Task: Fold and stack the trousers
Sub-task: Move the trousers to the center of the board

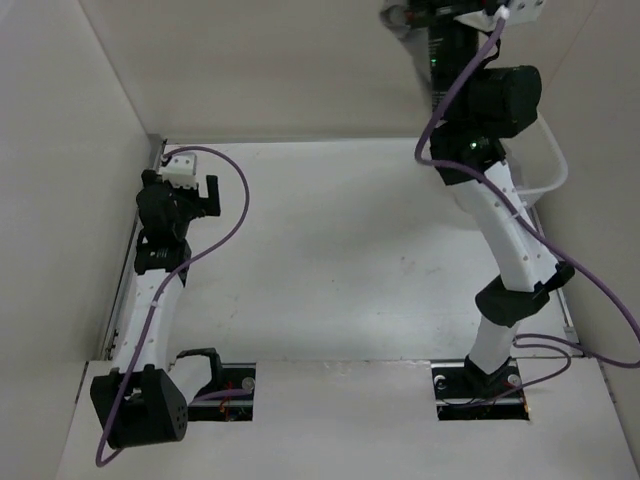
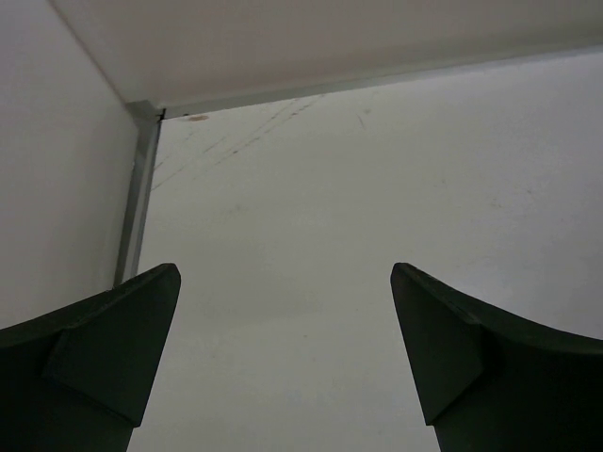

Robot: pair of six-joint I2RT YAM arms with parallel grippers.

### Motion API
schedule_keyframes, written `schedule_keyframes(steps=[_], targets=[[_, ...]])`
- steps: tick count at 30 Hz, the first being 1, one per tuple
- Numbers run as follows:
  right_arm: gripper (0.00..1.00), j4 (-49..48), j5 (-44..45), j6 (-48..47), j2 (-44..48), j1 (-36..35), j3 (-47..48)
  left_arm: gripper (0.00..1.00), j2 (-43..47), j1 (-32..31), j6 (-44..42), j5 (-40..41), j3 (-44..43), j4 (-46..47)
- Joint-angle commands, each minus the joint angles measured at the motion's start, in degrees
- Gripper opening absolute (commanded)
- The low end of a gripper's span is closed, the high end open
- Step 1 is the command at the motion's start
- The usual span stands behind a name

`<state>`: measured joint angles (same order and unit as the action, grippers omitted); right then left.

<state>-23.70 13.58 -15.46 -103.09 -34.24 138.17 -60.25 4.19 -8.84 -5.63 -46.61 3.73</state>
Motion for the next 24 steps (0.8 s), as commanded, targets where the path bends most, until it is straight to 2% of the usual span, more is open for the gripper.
schedule_keyframes(steps=[1,4,7,13,15,20,23,24], targets=[[0.00,-8.7,-12.1,-4.8,-1.1,-8.2,6.2,1.00,3.5,3.0,4.1,1.0,1.3,3.0],[0.00,-7.8,-17.5,-3.9,-3.7,-14.5,12.6,1.00,4.8,5.4,5.1,0.9,1.3,2.4],[0.01,-7.2,-20.2,-0.9,-4.6,-17.5,14.9,1.00,5.5,7.4,5.9,0.5,0.4,1.7],[0.01,-4.9,-9.3,3.6,-0.7,-15.8,0.7,1.00,5.8,9.4,6.2,-0.7,-1.1,1.7],[0.02,-3.6,-6.2,6.0,2.3,-14.3,-9.6,1.00,5.5,10.3,5.7,-2.1,-1.6,2.0],[0.08,-11.0,2.2,18.3,14.0,-8.8,-49.8,1.00,4.8,12.2,2.8,-6.5,-2.9,-0.2],[0.12,-13.6,5.6,27.4,19.8,-3.4,-71.7,1.00,4.4,11.5,-2.8,-9.9,-3.3,-5.5],[0.19,-13.6,6.4,29.9,21.6,-1.2,-78.0,1.00,4.0,11.0,-5.5,-10.8,-3.7,-8.3]])
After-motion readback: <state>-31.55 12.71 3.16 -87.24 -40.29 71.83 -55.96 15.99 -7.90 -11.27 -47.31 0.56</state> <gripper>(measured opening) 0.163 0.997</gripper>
